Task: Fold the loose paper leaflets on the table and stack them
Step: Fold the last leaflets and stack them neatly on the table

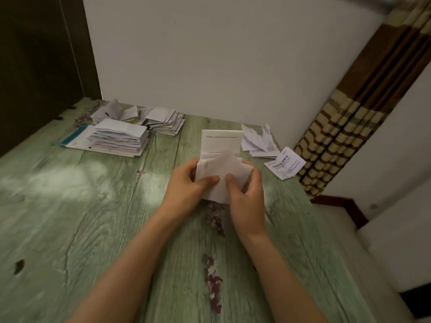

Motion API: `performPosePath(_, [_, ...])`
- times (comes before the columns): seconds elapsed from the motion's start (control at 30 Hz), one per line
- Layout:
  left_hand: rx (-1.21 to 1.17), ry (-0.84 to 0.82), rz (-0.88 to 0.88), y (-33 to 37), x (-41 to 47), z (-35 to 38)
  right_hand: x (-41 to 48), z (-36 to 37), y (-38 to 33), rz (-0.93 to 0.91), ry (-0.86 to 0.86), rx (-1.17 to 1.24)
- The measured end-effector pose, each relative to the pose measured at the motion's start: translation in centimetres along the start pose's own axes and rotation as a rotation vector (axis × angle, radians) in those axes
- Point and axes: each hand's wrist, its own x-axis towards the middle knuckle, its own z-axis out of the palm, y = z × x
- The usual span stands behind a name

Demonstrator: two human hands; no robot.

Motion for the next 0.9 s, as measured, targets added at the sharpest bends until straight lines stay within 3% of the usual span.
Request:
performPosePath(0.13, [-0.022, 0.019, 0.007, -0.1, -0.1, 0.1, -0.5, 0.6, 0.3, -0.067, -0.108, 0.047])
performPosePath(0.4, [0.200, -0.122, 0.061, -1.4, -1.0, 1.1, -0.4, 0.7, 0.5, 0.187, -0.213, 0.305])
performPosePath(0.57, [0.147, -0.075, 0.009, -1.7, -0.8, 1.1, 0.2, 0.4, 0.5, 0.106, -0.075, 0.169])
performPosePath(0.67, [0.189, 0.012, 0.047, -1.8, -0.4, 0.6, 0.8, -0.3, 0.7, 0.129, -0.029, 0.232])
performPosePath(0.77, [0.154, -0.004, 0.032, -1.4, -0.1, 0.1, 1.2, -0.7, 0.7, 0.176, -0.041, 0.331])
performPosePath(0.9, [0.251, -0.011, 0.036, -1.2, 0.0, 0.1, 0.1, 0.4, 0.4, 0.100, -0.170, 0.169])
